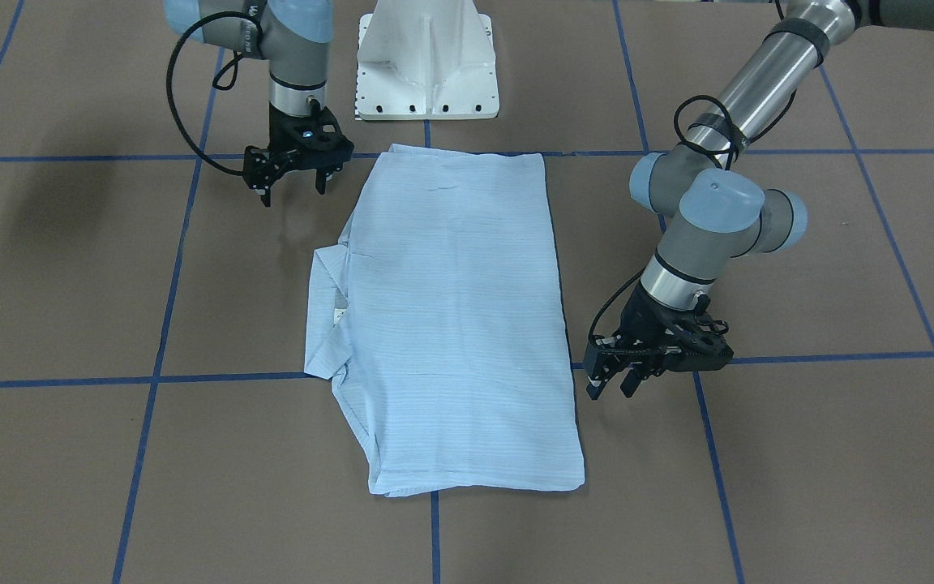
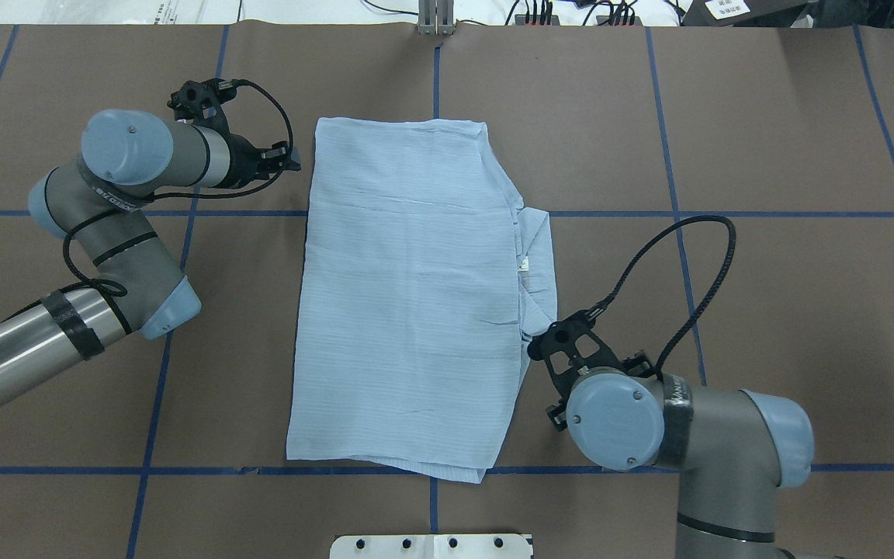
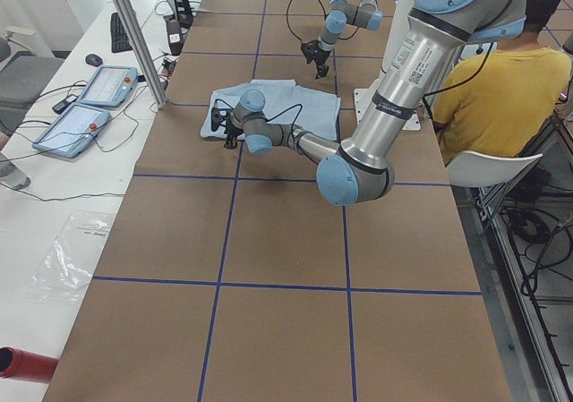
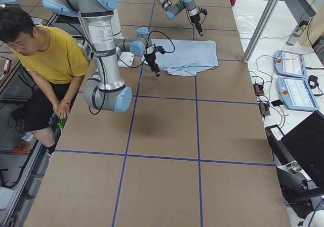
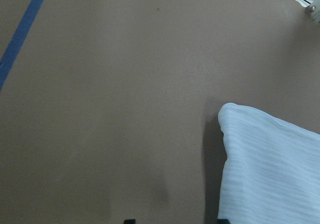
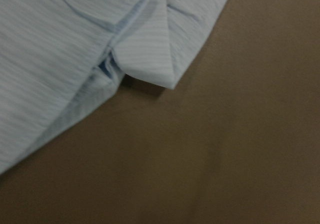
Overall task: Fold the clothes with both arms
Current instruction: 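Move the right gripper along the shirt's near edge to its near corner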
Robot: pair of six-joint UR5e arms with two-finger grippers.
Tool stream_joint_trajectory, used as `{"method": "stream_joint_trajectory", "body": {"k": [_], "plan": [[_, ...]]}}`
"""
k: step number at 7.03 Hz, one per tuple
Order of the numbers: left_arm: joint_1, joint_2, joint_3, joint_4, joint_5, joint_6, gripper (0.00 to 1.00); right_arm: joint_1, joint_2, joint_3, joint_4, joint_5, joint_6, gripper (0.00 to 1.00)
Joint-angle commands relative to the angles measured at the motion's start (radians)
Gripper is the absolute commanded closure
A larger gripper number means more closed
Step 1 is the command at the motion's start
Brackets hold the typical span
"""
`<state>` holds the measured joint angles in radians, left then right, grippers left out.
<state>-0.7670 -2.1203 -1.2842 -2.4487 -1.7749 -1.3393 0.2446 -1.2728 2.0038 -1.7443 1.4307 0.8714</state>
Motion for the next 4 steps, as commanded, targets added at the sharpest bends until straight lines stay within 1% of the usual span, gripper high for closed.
{"method": "stream_joint_trajectory", "body": {"k": [1, 2, 3, 4], "plan": [[-0.002, 0.0, -0.021, 0.0, 0.0, -0.001, 0.37, 0.01, -0.025, 0.026, 0.008, -0.001, 0.126, 0.0], [-0.002, 0.0, -0.026, 0.0, 0.0, -0.003, 0.37, 0.006, 0.049, -0.014, 0.008, 0.001, 0.364, 0.0], [0.0, 0.002, -0.026, 0.0, 0.002, -0.003, 0.37, 0.001, 0.078, -0.043, 0.037, 0.001, 0.622, 0.0], [0.0, 0.002, -0.026, 0.0, 0.0, -0.001, 0.37, -0.004, 0.078, -0.048, 0.204, -0.004, 0.831, 0.0]]}}
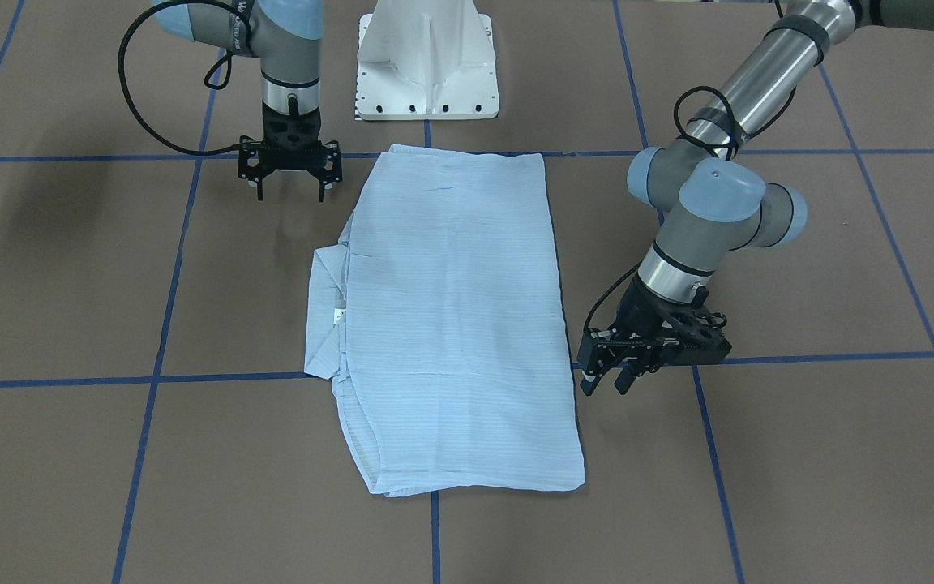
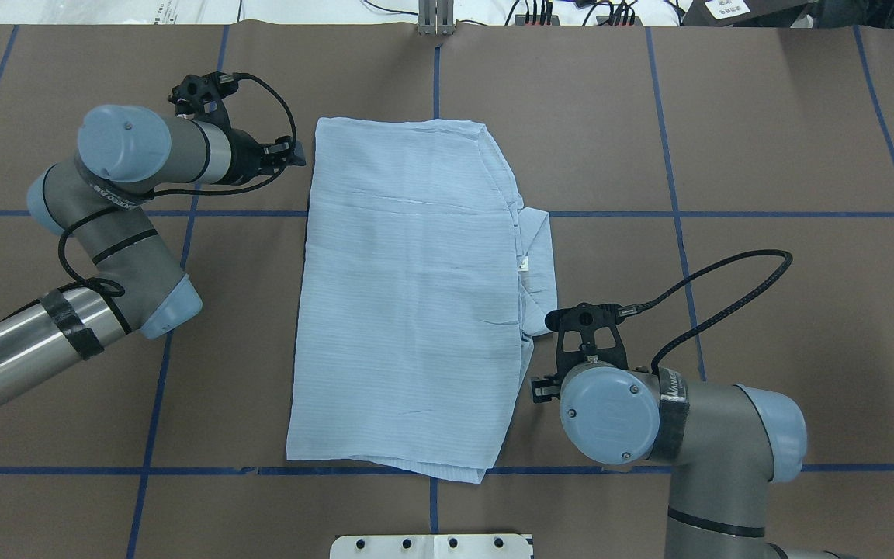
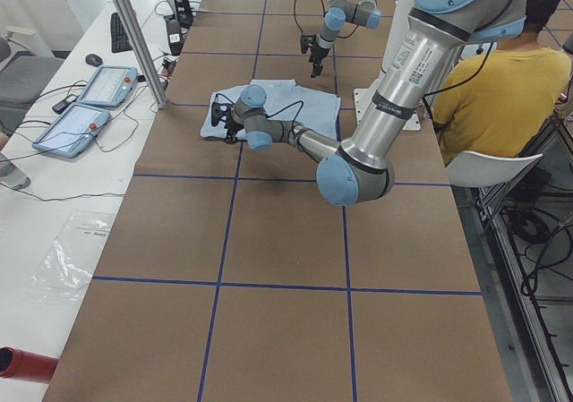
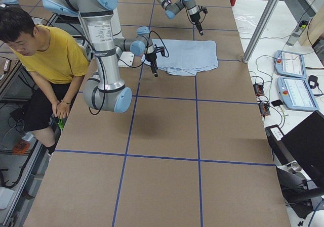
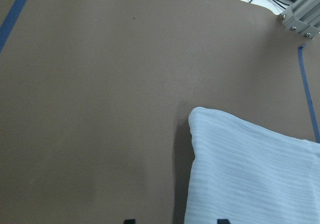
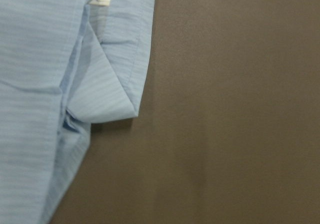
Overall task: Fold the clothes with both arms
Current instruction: 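Move the right gripper along the shirt's near edge to its near corner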
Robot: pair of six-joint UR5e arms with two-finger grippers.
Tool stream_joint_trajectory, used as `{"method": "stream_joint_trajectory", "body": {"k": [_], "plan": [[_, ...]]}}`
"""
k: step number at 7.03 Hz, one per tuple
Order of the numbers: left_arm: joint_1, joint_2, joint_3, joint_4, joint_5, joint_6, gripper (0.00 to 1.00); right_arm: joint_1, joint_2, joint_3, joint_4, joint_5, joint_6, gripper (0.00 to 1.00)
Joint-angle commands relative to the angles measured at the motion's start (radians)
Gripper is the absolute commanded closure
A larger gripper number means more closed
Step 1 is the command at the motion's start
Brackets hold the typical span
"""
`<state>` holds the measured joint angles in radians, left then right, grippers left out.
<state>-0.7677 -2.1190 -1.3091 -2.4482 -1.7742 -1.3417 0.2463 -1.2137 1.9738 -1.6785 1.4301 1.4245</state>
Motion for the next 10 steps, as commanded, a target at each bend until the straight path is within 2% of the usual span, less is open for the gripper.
{"method": "stream_joint_trajectory", "body": {"k": [1, 2, 4, 5, 6, 10], "plan": [[0.001, -0.001, -0.001, 0.0, 0.001, 0.001, 0.37, -0.015, 0.005, -0.035, 0.252, -0.011, 0.447, 0.0], [0.001, 0.001, -0.001, 0.0, 0.001, -0.001, 0.37, -0.054, 0.019, -0.035, 0.26, -0.045, 0.632, 0.0], [0.001, 0.001, -0.002, 0.0, 0.004, -0.001, 0.37, -0.133, 0.052, -0.033, 0.261, -0.15, 0.89, 0.02], [-0.001, 0.001, -0.002, 0.0, 0.006, -0.004, 0.36, -0.145, 0.059, -0.035, 0.26, -0.152, 1.025, 0.03], [-0.001, 0.001, -0.012, 0.0, 0.006, -0.007, 0.36, -0.145, 0.059, -0.033, 0.26, -0.151, 1.119, 0.08], [-0.004, 0.014, -0.016, 0.0, 0.035, -0.007, 0.36, -0.219, 0.069, -0.033, 0.249, -0.149, 1.231, 0.11]]}}
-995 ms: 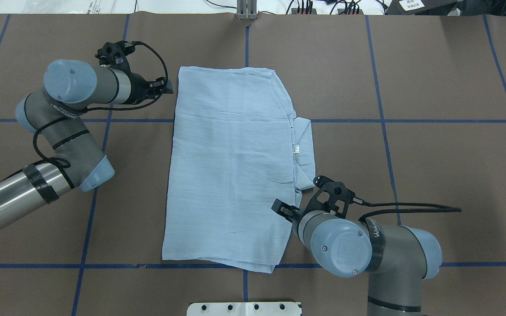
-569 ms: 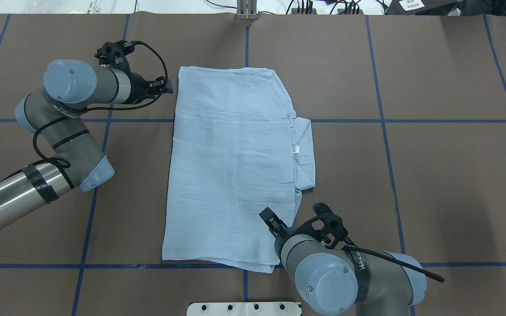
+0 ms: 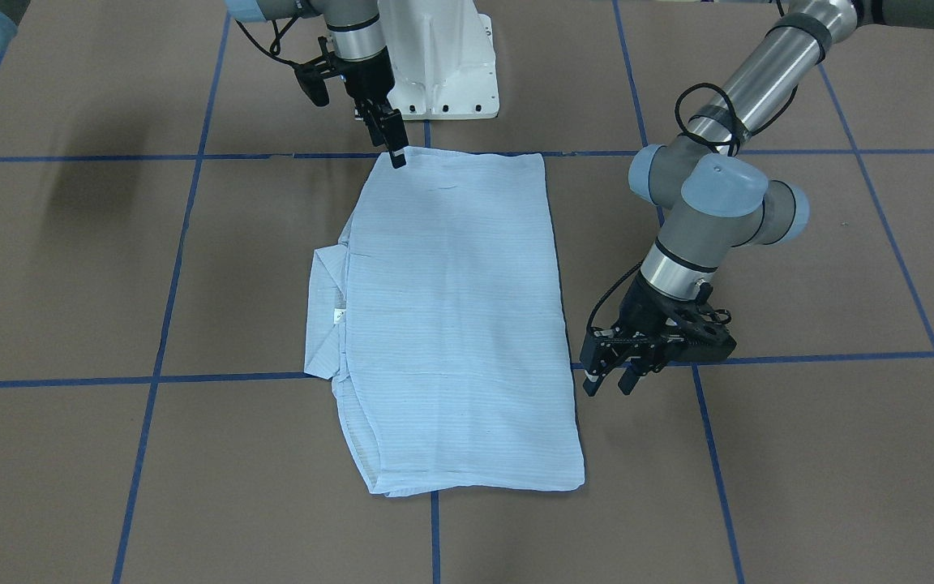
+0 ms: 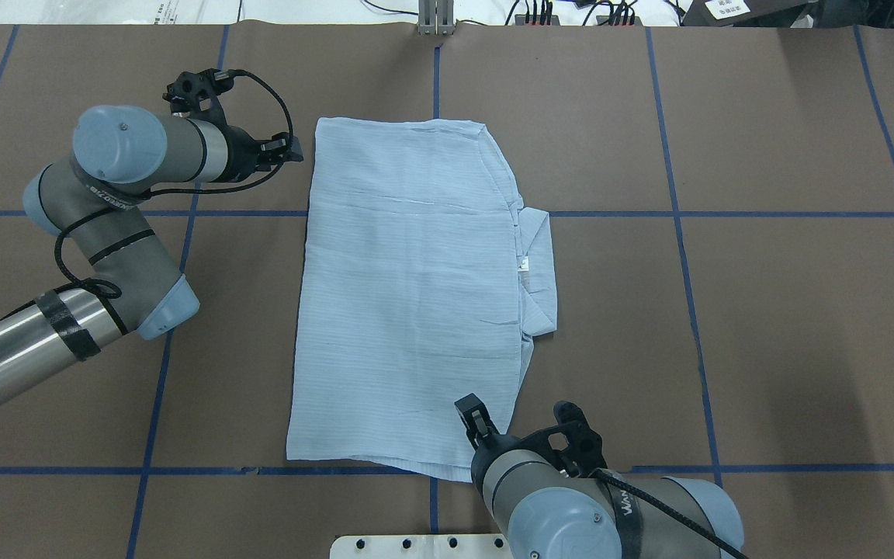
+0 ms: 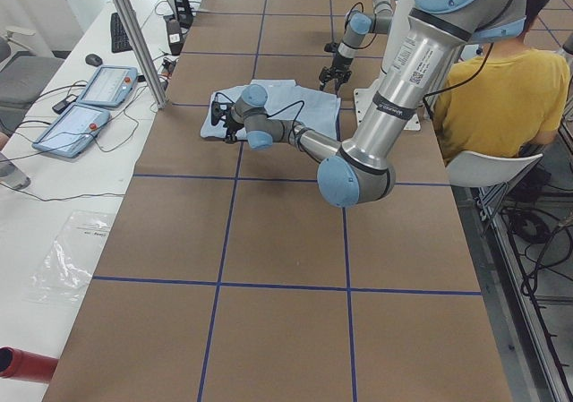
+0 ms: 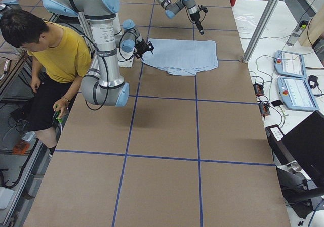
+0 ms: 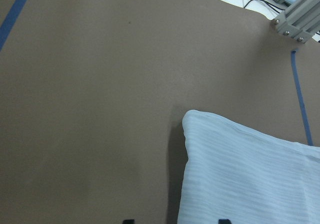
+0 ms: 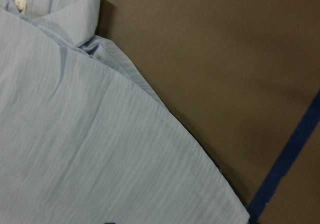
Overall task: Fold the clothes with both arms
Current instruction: 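Lower the right gripper onto the near corner of the shirt and grasp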
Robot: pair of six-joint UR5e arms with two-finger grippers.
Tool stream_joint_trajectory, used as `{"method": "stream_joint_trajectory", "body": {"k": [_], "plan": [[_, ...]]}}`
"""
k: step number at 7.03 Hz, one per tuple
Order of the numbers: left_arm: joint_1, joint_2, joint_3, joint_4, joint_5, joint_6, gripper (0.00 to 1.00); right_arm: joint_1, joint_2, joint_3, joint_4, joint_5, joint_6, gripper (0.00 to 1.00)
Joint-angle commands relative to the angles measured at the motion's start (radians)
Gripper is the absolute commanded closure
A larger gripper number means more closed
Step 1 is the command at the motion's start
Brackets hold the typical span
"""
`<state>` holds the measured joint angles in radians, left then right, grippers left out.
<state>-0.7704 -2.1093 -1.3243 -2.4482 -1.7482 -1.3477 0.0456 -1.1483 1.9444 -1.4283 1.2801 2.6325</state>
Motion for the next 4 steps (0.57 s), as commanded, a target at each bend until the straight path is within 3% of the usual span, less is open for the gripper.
{"method": "stream_joint_trajectory", "body": {"k": [1, 4], "plan": [[0.0, 0.005, -0.001, 0.0, 0.027, -0.001, 0.36, -0.018, 0.016, -0.013, -0.003, 0.002, 0.021, 0.13], [-0.001, 0.015, -0.016, 0.0, 0.032, -0.002, 0.36, -0.044, 0.012, -0.021, -0.006, 0.005, 0.021, 0.15]]}}
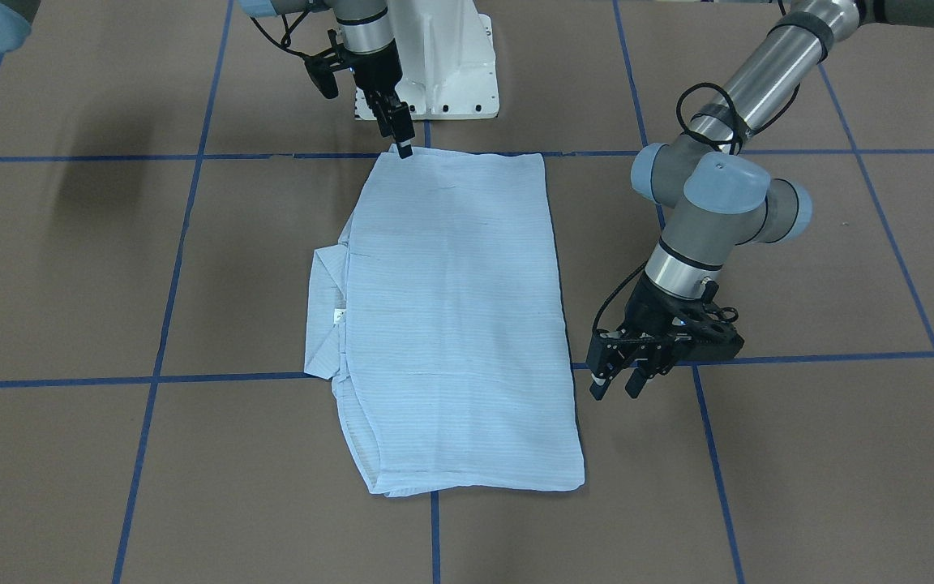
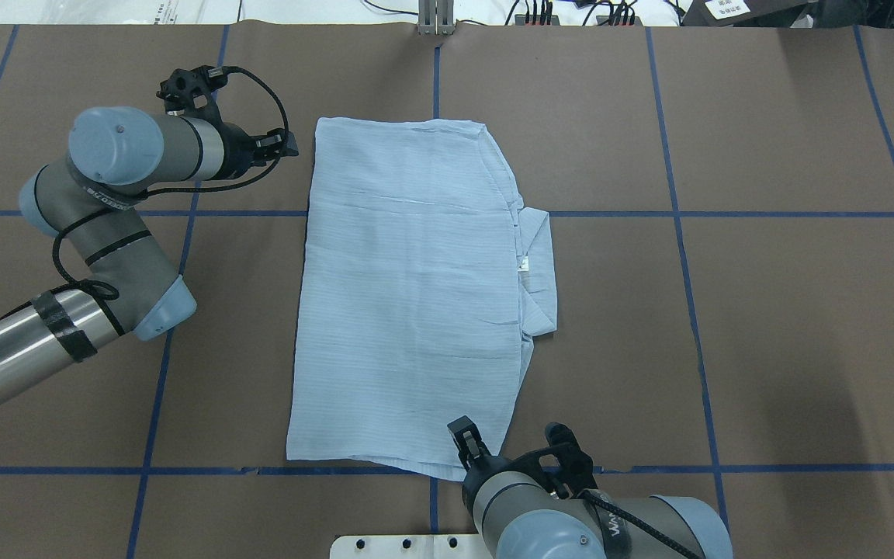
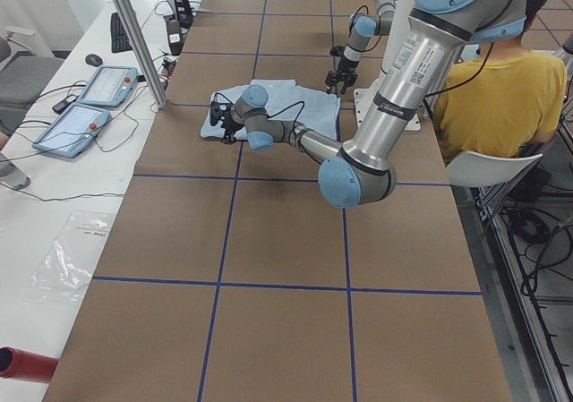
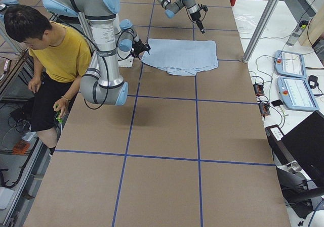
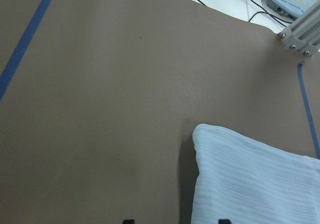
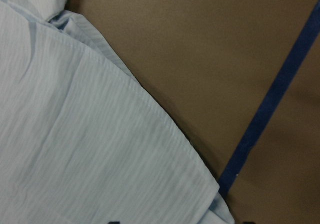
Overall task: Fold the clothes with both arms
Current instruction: 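Lower the right gripper onto the near corner of the shirt and grasp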
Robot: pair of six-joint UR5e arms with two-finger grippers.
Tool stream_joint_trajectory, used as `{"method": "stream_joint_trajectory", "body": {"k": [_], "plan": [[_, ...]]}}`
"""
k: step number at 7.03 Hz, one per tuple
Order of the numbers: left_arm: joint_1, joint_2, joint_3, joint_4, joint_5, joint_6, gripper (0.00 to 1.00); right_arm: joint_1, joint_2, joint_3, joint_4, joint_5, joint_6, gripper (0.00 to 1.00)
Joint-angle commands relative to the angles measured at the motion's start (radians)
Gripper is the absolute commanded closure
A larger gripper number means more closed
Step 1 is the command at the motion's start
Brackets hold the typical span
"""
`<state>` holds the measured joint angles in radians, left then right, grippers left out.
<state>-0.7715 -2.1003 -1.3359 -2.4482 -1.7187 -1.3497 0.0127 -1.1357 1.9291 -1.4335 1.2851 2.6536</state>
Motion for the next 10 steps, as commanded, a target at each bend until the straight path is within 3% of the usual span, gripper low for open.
{"method": "stream_joint_trajectory", "body": {"k": [1, 10], "plan": [[0.0, 0.006, -0.008, 0.0, 0.002, 0.0, 0.35, -0.011, -0.001, -0.018, -0.001, 0.0, 0.0, 0.15], [0.0, 0.006, -0.009, 0.0, 0.002, 0.0, 0.35, -0.002, -0.001, -0.042, 0.001, 0.003, -0.012, 0.22]]}}
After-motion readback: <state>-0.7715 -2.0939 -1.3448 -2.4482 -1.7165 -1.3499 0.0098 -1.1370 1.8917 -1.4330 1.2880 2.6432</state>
